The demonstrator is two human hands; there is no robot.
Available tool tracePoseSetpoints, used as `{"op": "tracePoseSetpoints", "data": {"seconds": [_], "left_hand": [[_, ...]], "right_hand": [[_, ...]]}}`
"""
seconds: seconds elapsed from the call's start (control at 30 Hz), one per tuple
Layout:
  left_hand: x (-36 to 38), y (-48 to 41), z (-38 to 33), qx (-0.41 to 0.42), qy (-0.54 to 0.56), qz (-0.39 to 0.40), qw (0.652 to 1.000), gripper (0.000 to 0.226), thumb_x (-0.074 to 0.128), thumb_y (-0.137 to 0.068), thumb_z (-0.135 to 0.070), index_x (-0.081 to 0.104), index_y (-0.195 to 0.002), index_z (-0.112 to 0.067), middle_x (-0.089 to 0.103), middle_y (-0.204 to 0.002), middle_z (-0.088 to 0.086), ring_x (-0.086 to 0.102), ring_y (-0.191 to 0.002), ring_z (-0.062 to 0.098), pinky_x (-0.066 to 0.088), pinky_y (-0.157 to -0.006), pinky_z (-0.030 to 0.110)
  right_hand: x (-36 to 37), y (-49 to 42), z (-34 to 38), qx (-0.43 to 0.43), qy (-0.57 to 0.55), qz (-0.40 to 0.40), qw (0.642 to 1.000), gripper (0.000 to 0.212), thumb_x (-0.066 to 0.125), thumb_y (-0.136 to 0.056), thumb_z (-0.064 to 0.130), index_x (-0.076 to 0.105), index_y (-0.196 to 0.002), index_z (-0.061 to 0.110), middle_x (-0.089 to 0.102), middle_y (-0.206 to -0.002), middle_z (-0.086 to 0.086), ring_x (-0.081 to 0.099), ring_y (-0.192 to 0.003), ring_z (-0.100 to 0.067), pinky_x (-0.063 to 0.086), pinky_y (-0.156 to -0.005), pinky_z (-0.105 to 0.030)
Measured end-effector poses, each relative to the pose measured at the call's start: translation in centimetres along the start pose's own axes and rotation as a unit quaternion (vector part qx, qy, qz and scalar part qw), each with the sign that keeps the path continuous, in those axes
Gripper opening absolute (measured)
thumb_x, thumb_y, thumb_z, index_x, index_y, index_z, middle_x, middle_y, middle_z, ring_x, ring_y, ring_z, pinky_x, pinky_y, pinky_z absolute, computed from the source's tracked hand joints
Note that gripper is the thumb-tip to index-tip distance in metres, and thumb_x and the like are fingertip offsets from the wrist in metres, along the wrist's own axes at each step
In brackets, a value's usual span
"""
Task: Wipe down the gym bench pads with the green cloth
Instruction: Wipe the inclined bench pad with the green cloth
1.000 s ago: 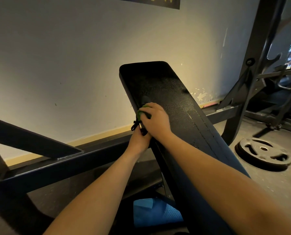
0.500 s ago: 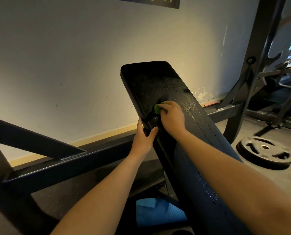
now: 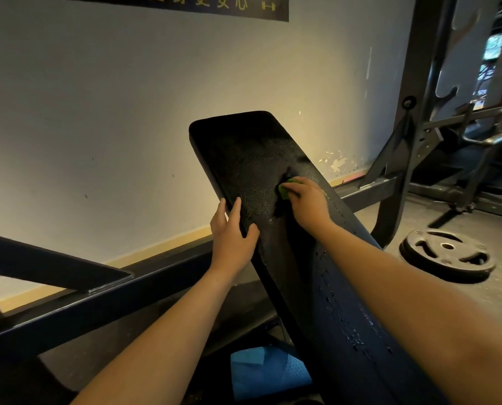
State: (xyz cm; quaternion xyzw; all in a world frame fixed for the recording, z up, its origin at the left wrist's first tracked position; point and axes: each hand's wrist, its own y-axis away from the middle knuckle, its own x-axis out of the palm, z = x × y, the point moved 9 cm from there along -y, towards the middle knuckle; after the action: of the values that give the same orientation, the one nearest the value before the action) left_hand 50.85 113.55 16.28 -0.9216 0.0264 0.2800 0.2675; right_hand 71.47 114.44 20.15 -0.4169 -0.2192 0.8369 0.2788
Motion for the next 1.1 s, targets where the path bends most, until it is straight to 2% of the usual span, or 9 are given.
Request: {"op": "tracePoseSetpoints", "data": {"seconds": [0.13,0.27,0.33,0.4,0.57,0.73,0.83,0.93,1.1], "left_hand": [[0.5,0.2,-0.1,0.006,-0.049,0.004,0.999,0.067,0.05,-0.103,-0.034,0.015,-0.16,-0.028,-0.002,-0.168,0.001,-0.001,-0.154,0.019,0.011,-0.119,0.032],[0.4,-0.5,-0.5,0.025,-0.149,-0.029,0.988,0.066,0.049,-0.101,-0.038,0.02,-0.159,-0.026,0.0,-0.168,0.004,0.0,-0.154,0.023,0.017,-0.125,0.045],[0.6,-1.3,-1.8,0.048,-0.193,-0.038,0.979,0.063,0.049,-0.1,-0.039,0.027,-0.158,-0.024,0.003,-0.168,0.004,0.0,-0.154,0.024,0.012,-0.126,0.045],[1.3,-2.4,-2.9,0.056,-0.225,-0.021,0.972,0.059,0.043,-0.102,-0.041,0.029,-0.157,-0.024,0.008,-0.168,0.004,-0.001,-0.154,0.024,0.006,-0.126,0.046],[3.7,-4.6,-4.0,0.058,-0.313,0.02,0.948,0.062,0.035,-0.101,-0.048,0.021,-0.159,-0.032,0.004,-0.169,0.003,-0.005,-0.154,0.026,-0.004,-0.123,0.053],[4.1,-4.6,-3.8,0.061,-0.341,-0.009,0.938,0.062,0.034,-0.099,-0.05,0.021,-0.158,-0.036,0.008,-0.168,0.004,-0.001,-0.154,0.027,-0.003,-0.123,0.055],[4.1,-4.6,-4.1,0.054,-0.346,-0.011,0.936,0.061,0.033,-0.099,-0.051,0.021,-0.158,-0.038,0.009,-0.168,0.004,-0.001,-0.154,0.027,-0.003,-0.123,0.055],[4.1,-4.4,-4.3,0.051,-0.352,0.002,0.935,0.061,0.031,-0.099,-0.052,0.019,-0.158,-0.039,0.007,-0.168,0.004,-0.003,-0.154,0.027,-0.005,-0.123,0.055],[4.1,-4.9,-4.7,0.025,-0.337,0.013,0.941,0.059,0.033,-0.098,-0.052,0.025,-0.155,-0.039,0.011,-0.167,0.003,0.001,-0.152,0.028,-0.005,-0.122,0.056]], "right_hand": [[-0.9,-0.2,-2.1,0.076,0.007,-0.037,0.996,0.035,0.049,-0.099,0.011,0.066,-0.128,0.018,0.053,-0.142,-0.003,0.045,-0.132,-0.025,0.037,-0.108,-0.038],[1.7,1.3,4.3,-0.064,-0.021,0.028,0.997,0.034,0.053,-0.097,0.011,0.068,-0.127,0.02,0.054,-0.14,0.0,0.043,-0.133,-0.018,0.032,-0.109,-0.029],[2.5,1.7,5.6,-0.127,-0.021,0.061,0.99,0.034,0.055,-0.097,0.011,0.066,-0.128,0.02,0.054,-0.142,-0.001,0.041,-0.136,-0.018,0.027,-0.111,-0.026],[2.3,1.0,4.7,-0.14,-0.017,0.071,0.988,0.035,0.055,-0.098,0.011,0.065,-0.131,0.018,0.052,-0.143,-0.004,0.04,-0.138,-0.021,0.027,-0.114,-0.028],[-0.7,-2.1,-2.6,-0.025,-0.005,0.028,0.999,0.036,0.05,-0.101,0.013,0.061,-0.135,0.018,0.047,-0.147,-0.002,0.04,-0.138,-0.023,0.031,-0.116,-0.035],[-3.1,-3.7,-9.3,0.135,-0.014,-0.032,0.99,0.039,0.044,-0.101,0.011,0.058,-0.136,0.018,0.05,-0.141,-0.007,0.051,-0.124,-0.03,0.042,-0.102,-0.039],[-2.6,-4.9,-8.1,0.173,-0.018,-0.059,0.983,0.045,0.044,-0.093,-0.001,0.061,-0.131,0.017,0.053,-0.135,-0.008,0.053,-0.118,-0.033,0.046,-0.094,-0.042],[-1.8,-6.1,-4.8,0.124,-0.01,-0.058,0.991,0.046,0.048,-0.09,-0.002,0.061,-0.132,0.011,0.053,-0.136,-0.009,0.046,-0.127,-0.03,0.041,-0.104,-0.041],[0.7,-6.0,-0.2,0.003,-0.012,-0.001,1.0,0.044,0.05,-0.097,0.008,0.055,-0.14,0.016,0.044,-0.15,-0.006,0.031,-0.143,-0.024,0.027,-0.116,-0.036]]}}
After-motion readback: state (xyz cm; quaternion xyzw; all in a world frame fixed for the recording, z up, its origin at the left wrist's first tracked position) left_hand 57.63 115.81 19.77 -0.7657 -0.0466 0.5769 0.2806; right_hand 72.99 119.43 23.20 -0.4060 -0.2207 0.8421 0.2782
